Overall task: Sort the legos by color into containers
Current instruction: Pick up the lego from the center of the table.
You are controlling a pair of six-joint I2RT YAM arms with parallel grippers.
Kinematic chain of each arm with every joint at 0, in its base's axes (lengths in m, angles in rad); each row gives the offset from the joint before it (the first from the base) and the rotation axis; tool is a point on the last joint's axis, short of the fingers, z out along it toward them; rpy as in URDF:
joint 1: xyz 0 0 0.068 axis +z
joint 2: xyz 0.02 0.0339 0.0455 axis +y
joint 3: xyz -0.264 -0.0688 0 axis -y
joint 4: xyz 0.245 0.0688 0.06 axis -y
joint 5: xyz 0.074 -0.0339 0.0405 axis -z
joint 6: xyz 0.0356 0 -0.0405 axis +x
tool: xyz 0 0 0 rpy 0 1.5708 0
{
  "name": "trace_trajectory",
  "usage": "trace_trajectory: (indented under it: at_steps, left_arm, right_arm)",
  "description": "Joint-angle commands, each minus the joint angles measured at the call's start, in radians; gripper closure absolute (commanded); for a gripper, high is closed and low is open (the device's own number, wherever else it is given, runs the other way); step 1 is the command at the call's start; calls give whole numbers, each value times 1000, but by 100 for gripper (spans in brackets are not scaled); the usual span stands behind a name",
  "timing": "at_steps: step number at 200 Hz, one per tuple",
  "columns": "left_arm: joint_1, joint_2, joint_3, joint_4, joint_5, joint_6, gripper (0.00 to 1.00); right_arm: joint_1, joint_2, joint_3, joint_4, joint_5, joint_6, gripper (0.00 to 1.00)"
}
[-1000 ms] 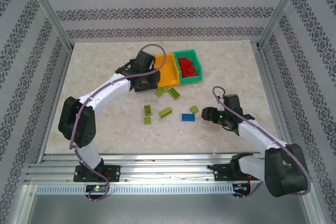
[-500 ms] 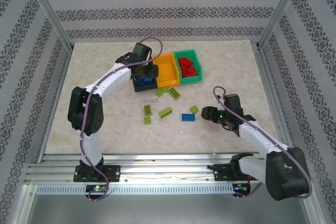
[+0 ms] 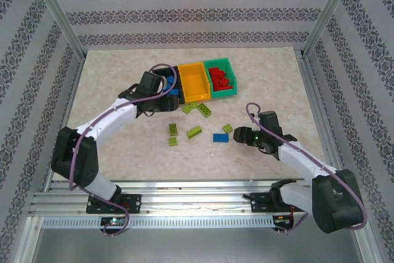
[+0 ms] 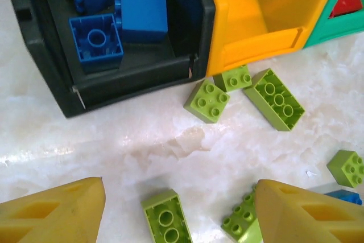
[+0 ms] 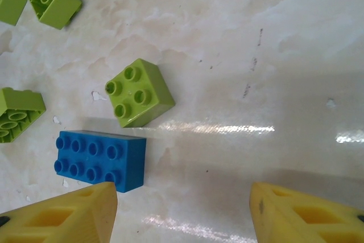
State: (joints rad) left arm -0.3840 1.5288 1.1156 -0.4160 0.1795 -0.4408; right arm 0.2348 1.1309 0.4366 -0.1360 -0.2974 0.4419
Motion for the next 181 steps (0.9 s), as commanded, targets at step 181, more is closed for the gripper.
trace_trajectory:
  at_steps: [181]
  left_arm:
    - [-54, -330, -479, 212, 64, -278, 31]
  right_arm:
    - [317, 217, 159, 8, 170, 68, 19]
